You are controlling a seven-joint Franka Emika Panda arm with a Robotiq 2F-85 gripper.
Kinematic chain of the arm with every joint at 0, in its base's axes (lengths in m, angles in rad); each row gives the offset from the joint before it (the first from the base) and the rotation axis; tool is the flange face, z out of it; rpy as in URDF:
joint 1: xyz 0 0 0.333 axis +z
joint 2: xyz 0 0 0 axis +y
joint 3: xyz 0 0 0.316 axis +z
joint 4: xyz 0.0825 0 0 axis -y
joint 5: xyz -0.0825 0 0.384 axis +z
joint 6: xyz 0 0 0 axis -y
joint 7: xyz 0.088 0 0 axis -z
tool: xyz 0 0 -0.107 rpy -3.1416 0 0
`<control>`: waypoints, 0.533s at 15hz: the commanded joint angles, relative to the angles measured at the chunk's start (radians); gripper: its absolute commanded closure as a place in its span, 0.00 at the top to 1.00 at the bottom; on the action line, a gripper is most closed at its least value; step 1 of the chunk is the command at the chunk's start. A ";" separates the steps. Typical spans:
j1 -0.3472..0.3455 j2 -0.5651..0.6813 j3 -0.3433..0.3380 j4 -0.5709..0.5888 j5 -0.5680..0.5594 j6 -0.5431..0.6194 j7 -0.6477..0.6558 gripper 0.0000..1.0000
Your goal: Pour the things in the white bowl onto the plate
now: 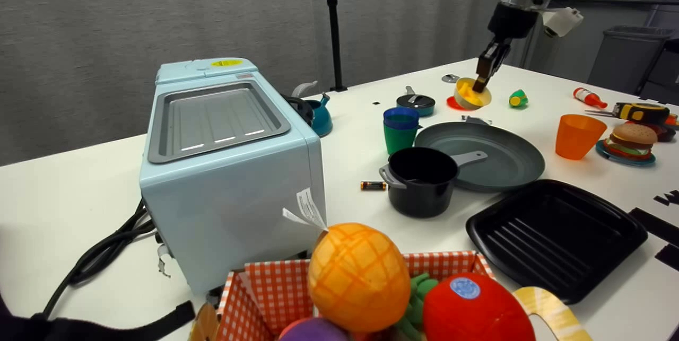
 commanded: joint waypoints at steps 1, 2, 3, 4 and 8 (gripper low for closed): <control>-0.076 -0.143 0.060 -0.178 0.066 0.049 -0.157 0.01; -0.092 -0.168 0.072 -0.221 0.088 0.065 -0.205 0.01; -0.104 -0.190 0.081 -0.260 0.106 0.086 -0.249 0.01; -0.117 -0.211 0.094 -0.308 0.133 0.126 -0.309 0.01; -0.120 -0.233 0.089 -0.365 0.176 0.066 -0.408 0.01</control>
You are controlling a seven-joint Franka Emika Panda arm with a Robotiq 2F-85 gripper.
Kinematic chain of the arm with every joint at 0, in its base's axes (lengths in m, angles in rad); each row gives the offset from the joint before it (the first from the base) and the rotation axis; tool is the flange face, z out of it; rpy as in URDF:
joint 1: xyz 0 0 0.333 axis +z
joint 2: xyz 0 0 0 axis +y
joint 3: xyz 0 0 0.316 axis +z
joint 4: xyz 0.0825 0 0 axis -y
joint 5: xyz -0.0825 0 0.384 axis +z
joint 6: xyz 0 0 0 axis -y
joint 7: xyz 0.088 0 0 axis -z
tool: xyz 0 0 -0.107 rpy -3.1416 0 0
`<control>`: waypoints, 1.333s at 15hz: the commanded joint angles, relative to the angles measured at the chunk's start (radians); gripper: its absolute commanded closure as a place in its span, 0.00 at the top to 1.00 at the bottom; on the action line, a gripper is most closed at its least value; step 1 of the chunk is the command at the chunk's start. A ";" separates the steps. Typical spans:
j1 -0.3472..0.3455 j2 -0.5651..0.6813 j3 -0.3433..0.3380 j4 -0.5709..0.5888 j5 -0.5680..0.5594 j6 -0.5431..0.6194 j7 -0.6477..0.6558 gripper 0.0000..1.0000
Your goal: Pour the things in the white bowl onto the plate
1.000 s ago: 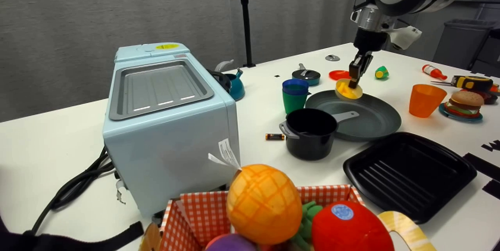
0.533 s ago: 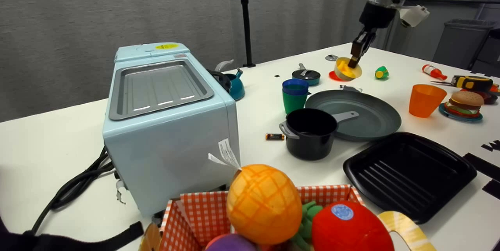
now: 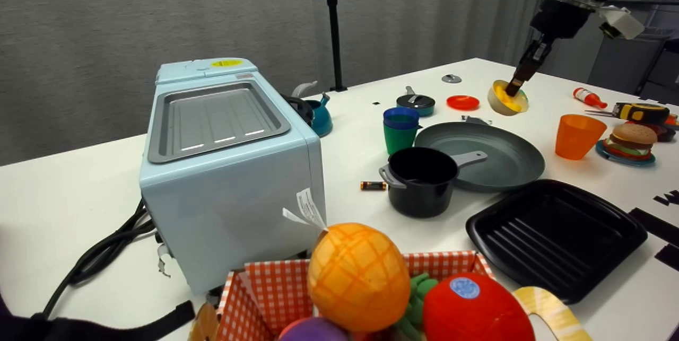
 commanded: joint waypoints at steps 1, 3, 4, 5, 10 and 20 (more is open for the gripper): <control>0.010 -0.043 -0.031 -0.042 -0.015 -0.164 -0.040 0.01; 0.034 -0.004 -0.057 0.000 -0.013 -0.201 -0.005 0.01; 0.046 0.019 -0.070 0.032 -0.011 -0.220 0.028 0.01; 0.062 0.046 -0.088 0.064 -0.021 -0.239 0.071 0.01; 0.139 0.219 -0.138 0.275 -0.103 -0.330 0.323 0.01; 0.195 0.367 -0.136 0.422 -0.217 0.110 0.378 0.01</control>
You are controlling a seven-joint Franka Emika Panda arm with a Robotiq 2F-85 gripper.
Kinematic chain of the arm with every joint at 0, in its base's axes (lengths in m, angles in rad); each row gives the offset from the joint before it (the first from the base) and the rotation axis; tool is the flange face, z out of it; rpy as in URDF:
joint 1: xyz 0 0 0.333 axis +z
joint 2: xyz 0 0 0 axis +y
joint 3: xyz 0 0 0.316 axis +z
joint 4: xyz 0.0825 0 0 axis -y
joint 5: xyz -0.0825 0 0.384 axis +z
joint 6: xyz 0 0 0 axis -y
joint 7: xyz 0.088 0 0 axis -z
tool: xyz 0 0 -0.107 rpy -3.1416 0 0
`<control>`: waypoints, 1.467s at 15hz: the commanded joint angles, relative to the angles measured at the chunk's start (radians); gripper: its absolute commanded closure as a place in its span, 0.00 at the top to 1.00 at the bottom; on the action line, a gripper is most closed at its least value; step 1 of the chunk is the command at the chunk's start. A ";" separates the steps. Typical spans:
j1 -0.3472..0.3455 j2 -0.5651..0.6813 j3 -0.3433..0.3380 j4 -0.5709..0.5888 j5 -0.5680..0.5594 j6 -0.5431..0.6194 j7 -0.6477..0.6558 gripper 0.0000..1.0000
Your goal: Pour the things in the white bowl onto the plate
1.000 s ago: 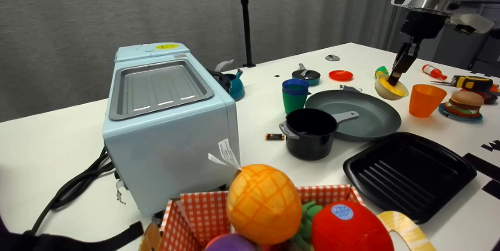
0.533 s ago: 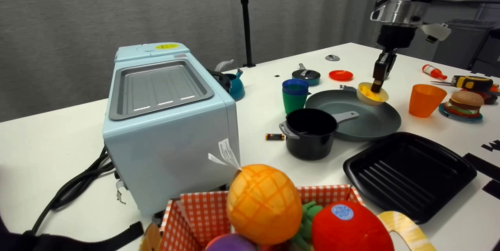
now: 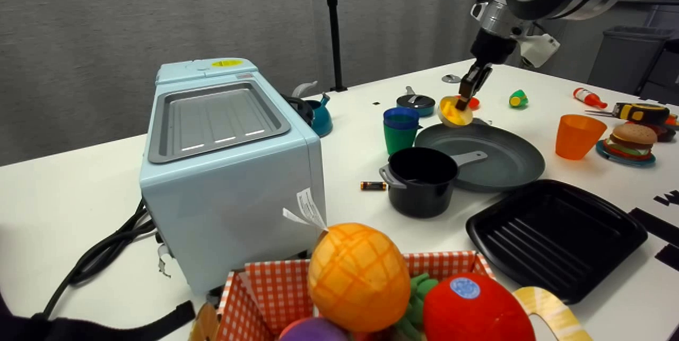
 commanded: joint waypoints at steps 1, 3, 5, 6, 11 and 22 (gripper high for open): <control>0.030 0.076 -0.034 0.069 -0.092 0.184 0.038 0.01; 0.045 0.104 -0.057 0.077 -0.145 0.289 0.057 0.01; 0.061 0.123 -0.085 0.085 -0.182 0.338 0.090 0.01; 0.067 0.123 -0.096 0.082 -0.196 0.329 0.104 0.01; 0.046 0.089 -0.076 0.086 -0.191 0.103 0.143 0.01; 0.021 0.014 -0.023 0.140 -0.132 -0.115 0.143 0.01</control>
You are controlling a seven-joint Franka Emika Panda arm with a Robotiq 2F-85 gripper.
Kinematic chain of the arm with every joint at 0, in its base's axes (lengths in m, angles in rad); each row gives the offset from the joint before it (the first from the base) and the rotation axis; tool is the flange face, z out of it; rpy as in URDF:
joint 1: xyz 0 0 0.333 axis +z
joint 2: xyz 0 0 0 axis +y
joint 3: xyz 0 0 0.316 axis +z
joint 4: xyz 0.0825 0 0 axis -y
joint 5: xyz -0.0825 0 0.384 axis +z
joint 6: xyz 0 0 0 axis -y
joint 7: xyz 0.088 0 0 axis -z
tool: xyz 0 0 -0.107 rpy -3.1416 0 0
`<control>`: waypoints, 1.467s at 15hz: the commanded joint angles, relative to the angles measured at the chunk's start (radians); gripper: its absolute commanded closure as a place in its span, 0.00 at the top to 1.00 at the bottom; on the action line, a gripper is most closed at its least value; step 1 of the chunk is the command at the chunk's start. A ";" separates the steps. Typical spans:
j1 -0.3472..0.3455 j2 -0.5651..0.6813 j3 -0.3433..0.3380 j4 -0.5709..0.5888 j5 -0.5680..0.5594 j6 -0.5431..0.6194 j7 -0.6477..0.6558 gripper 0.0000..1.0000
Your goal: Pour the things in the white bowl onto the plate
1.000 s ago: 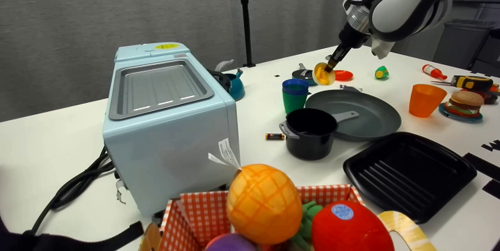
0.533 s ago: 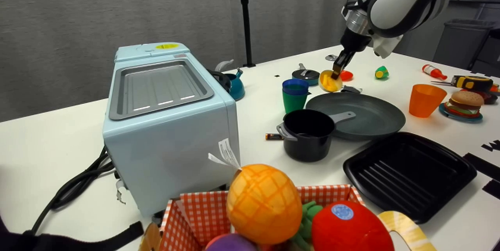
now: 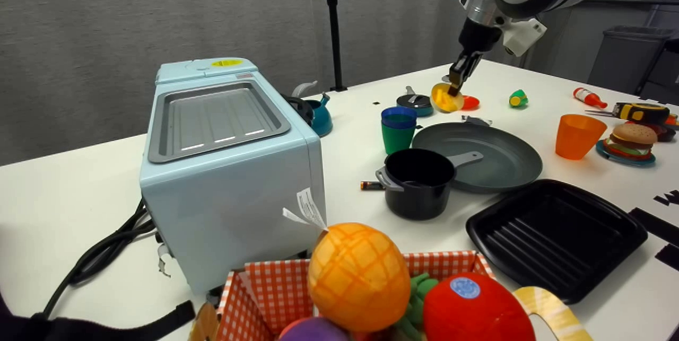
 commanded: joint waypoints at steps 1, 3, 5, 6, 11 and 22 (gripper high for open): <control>-0.025 -0.049 0.039 -0.014 0.033 -0.065 -0.014 0.01; -0.027 -0.064 0.046 -0.016 0.047 -0.097 -0.016 0.01; -0.028 -0.073 0.051 -0.014 0.059 -0.129 -0.022 0.01; -0.028 -0.076 0.052 -0.012 0.065 -0.141 -0.024 0.01; -0.006 -0.052 0.031 -0.002 0.048 -0.109 -0.002 0.04; -0.014 -0.068 0.053 -0.045 0.056 -0.039 -0.033 0.01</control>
